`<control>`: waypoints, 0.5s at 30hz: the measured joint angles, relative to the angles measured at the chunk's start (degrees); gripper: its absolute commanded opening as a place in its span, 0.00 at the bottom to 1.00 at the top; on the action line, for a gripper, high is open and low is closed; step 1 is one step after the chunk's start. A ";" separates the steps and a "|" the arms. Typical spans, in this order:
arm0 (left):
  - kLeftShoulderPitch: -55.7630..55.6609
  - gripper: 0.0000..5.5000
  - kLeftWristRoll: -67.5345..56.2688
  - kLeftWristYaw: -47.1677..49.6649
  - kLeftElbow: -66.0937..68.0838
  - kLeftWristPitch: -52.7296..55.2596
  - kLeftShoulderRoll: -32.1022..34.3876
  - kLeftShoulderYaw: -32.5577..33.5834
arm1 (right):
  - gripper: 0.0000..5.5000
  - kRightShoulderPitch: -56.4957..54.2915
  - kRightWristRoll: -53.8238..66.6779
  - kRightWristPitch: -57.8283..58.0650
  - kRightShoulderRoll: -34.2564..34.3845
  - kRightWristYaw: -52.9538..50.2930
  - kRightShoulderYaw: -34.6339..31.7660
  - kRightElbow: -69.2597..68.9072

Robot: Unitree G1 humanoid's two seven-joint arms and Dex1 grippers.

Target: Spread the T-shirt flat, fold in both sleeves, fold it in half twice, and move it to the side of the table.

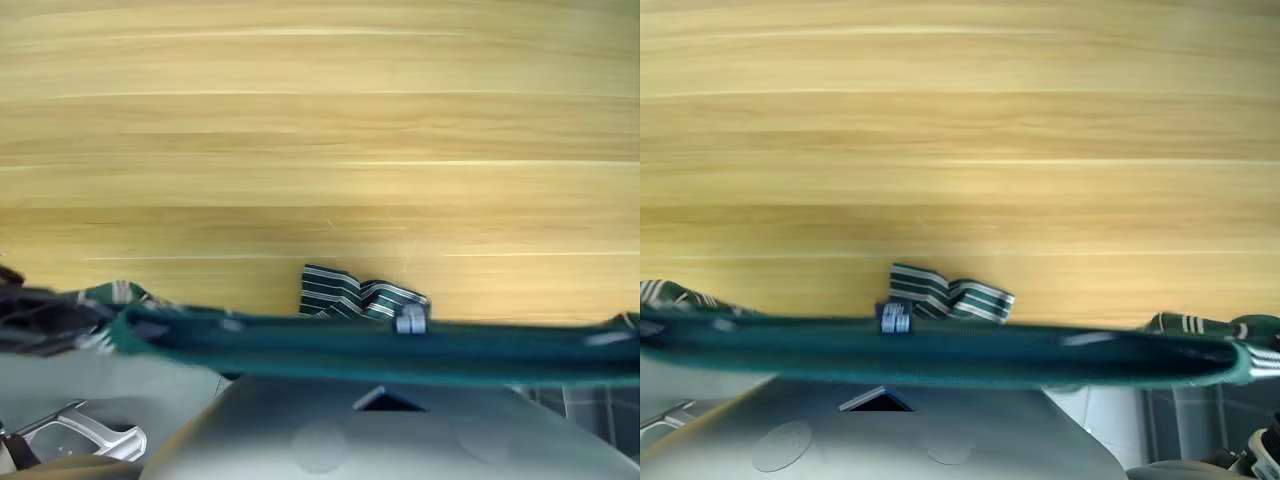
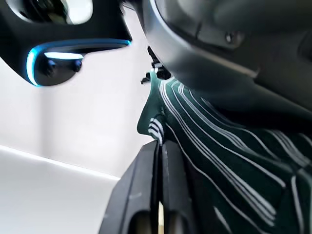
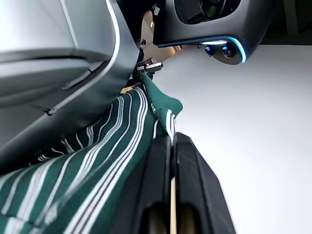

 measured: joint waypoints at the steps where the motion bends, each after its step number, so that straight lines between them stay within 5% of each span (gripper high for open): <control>1: -2.27 0.00 -4.47 -0.03 -0.29 4.23 -0.07 2.21 | 0.00 -0.99 0.62 1.36 -0.14 0.01 -0.18 0.48; 4: -15.85 0.00 -3.15 4.42 6.25 11.43 1.50 0.22 | 0.00 -10.49 -6.93 3.55 -3.24 -5.17 4.12 6.12; 7: -35.30 0.00 10.05 10.98 16.28 17.87 1.20 -11.36 | 0.00 -25.15 -19.40 6.07 -6.81 -10.96 14.77 16.09; 12: -62.75 0.00 36.39 6.83 45.32 25.75 -4.26 -35.28 | 0.00 -54.59 -48.25 9.22 -6.32 -10.92 40.08 43.84; 15: -76.43 0.00 54.85 22.34 64.00 29.67 -10.72 -46.97 | 0.00 -72.45 -68.01 11.01 -0.86 -30.49 53.11 62.25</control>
